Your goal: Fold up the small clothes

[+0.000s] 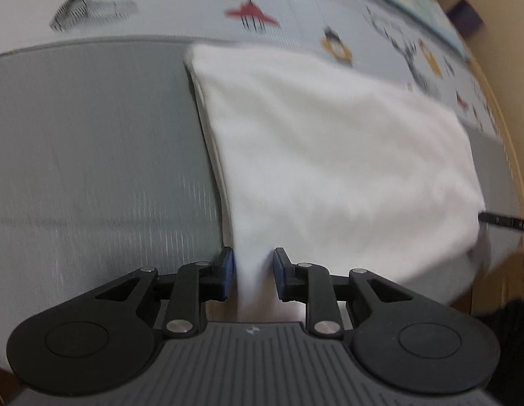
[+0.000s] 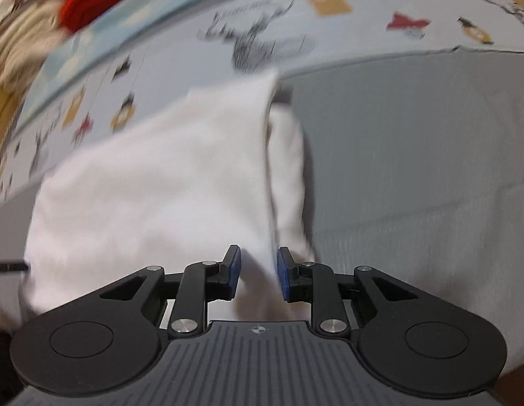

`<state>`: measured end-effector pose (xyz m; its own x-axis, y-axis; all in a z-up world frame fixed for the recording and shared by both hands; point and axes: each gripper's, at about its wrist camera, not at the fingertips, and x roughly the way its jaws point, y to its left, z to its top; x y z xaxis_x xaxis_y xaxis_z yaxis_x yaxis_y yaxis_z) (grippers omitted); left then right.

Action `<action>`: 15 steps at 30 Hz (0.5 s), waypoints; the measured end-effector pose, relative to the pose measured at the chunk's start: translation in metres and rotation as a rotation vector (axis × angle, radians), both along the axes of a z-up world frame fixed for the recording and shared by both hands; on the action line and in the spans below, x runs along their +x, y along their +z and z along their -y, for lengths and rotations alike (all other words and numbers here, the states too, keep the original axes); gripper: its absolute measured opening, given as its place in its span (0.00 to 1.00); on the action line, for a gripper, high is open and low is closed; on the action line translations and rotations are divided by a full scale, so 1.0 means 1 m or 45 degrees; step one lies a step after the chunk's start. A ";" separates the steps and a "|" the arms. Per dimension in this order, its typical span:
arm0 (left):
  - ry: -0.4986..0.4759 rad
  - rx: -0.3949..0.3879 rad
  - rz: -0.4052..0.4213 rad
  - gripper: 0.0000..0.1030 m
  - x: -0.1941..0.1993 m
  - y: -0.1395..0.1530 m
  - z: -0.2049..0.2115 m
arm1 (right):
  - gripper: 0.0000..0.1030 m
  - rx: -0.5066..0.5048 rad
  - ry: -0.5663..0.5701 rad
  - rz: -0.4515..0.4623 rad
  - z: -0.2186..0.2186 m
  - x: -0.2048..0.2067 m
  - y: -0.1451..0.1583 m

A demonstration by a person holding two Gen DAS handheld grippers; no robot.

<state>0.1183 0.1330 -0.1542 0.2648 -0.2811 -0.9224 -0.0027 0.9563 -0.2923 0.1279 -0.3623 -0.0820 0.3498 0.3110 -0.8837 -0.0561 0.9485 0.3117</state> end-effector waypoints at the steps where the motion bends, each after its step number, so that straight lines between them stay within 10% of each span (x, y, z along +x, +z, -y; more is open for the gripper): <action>1: -0.024 0.018 -0.007 0.26 -0.006 -0.002 0.002 | 0.25 -0.019 0.020 -0.015 -0.002 -0.006 -0.002; 4: -0.065 0.033 -0.014 0.23 -0.019 -0.004 0.005 | 0.25 -0.064 0.036 -0.030 -0.005 -0.015 -0.005; 5: -0.074 0.044 0.001 0.06 -0.020 -0.002 0.005 | 0.16 -0.070 0.032 -0.028 -0.004 -0.017 -0.004; 6: -0.070 0.063 0.038 0.04 -0.024 0.003 0.003 | 0.03 -0.067 0.026 -0.022 -0.003 -0.018 -0.002; 10: 0.062 -0.075 0.203 0.03 -0.045 0.036 -0.018 | 0.02 0.089 -0.099 0.110 0.019 -0.031 0.033; 15: -0.015 0.066 -0.014 0.04 -0.045 -0.001 -0.011 | 0.02 0.013 -0.160 0.029 0.021 -0.048 0.018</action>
